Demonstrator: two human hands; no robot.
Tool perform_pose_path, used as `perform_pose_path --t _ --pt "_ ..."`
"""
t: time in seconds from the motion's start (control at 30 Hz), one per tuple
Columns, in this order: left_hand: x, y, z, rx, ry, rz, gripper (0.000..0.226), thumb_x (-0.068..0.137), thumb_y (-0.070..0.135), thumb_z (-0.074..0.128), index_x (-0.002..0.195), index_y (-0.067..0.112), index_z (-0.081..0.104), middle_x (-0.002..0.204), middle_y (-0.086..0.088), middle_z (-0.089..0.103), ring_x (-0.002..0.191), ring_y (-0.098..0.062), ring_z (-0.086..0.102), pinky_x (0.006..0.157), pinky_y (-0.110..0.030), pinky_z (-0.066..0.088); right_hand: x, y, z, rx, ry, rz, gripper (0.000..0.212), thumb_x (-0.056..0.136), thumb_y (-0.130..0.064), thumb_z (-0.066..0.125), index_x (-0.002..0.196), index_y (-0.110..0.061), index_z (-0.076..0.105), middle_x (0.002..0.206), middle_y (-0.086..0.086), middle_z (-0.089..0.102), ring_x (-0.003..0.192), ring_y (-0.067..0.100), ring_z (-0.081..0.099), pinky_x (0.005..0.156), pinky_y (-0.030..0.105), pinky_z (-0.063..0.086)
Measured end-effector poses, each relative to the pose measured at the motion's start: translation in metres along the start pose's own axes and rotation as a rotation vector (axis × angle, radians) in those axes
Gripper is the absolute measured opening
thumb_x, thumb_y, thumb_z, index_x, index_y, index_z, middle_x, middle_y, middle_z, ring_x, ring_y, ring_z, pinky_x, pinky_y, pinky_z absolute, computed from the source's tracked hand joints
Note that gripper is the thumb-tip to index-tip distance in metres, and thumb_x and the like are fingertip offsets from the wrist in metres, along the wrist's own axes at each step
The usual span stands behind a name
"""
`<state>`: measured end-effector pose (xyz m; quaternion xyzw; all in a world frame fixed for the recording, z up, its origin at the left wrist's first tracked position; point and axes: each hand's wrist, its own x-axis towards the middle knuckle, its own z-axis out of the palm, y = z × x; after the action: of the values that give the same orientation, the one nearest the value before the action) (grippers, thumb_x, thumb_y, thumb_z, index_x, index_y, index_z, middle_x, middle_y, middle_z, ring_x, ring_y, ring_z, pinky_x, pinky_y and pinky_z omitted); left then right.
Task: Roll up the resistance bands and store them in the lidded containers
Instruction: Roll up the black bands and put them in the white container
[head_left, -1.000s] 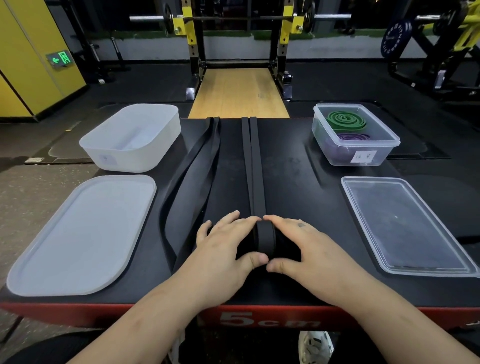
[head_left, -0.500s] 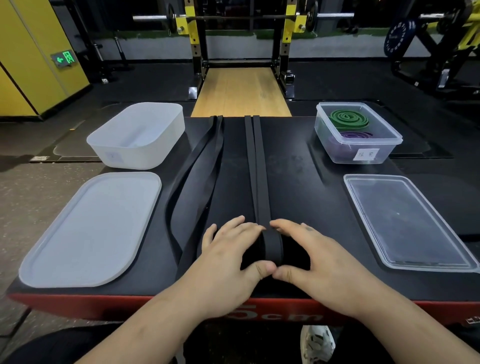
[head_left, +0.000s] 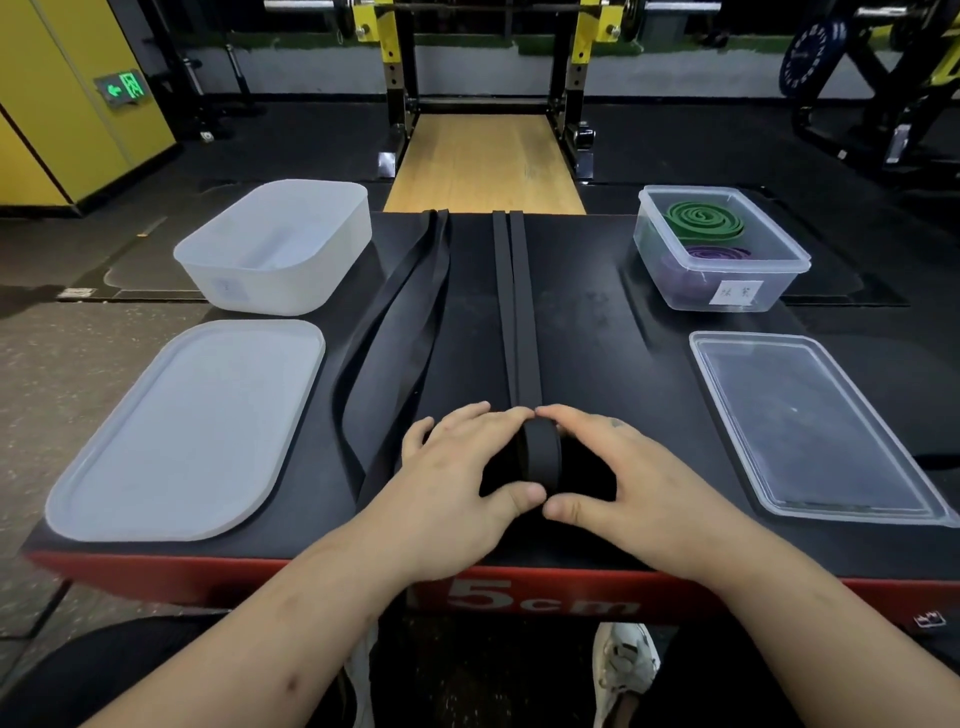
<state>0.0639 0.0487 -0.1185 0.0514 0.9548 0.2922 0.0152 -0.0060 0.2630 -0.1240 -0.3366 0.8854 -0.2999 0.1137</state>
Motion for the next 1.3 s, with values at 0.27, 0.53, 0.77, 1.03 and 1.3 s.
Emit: perform_pose_path --t 0.27,0.53,0.77,1.03,1.3 --pt "0.002 0.002 -0.005 -0.025 -0.001 -0.054 0.079 0.088 0.058 0.067 0.154 0.053 0.022 0.16 0.019 0.029 0.143 0.011 0.007 0.126 -0.038 -0.001 0.004 0.001 0.003 0.006 0.034 -0.003 0.059 0.092 -0.052 0.065 0.144 -0.057 0.036 0.132 -0.029 0.053 0.131 -0.006 0.04 0.11 0.03 0.039" --pt "-0.009 0.005 0.001 -0.026 0.009 0.007 0.062 0.093 0.058 0.059 0.148 0.043 0.037 0.146 0.03 0.037 0.146 0.01 0.009 0.126 -0.045 0.003 -0.005 0.002 0.003 0.023 0.012 -0.056 0.056 0.092 -0.059 0.061 0.145 -0.051 0.041 0.133 -0.029 0.053 0.132 -0.005 0.043 0.11 0.031 0.041" --pt "0.0 0.009 -0.005 0.032 -0.034 -0.044 0.072 0.095 0.061 0.052 0.157 0.037 0.026 0.161 0.022 0.022 0.149 0.007 -0.001 0.126 -0.041 -0.005 -0.008 0.003 -0.003 0.057 0.031 -0.004 0.07 0.087 -0.066 0.064 0.148 -0.064 0.029 0.146 -0.033 0.046 0.14 -0.011 0.037 0.117 0.025 0.036" --pt "0.002 -0.002 -0.002 -0.019 -0.026 -0.035 0.08 0.091 0.06 0.06 0.156 0.048 0.015 0.163 0.021 0.021 0.147 0.013 -0.003 0.126 -0.038 -0.006 0.006 0.001 0.003 0.06 0.052 -0.01 0.056 0.098 -0.056 0.054 0.151 -0.055 0.036 0.141 -0.033 0.05 0.137 -0.008 0.04 0.116 0.03 0.037" --pt "0.004 0.003 -0.001 -0.024 -0.038 -0.027 0.077 0.093 0.061 0.057 0.157 0.046 0.017 0.162 0.025 0.018 0.14 0.022 -0.01 0.126 -0.036 -0.007 -0.002 0.006 -0.002 0.075 -0.027 0.023 0.066 0.093 -0.062 0.059 0.149 -0.065 0.024 0.155 -0.035 0.037 0.151 -0.01 0.017 0.128 0.03 0.016"
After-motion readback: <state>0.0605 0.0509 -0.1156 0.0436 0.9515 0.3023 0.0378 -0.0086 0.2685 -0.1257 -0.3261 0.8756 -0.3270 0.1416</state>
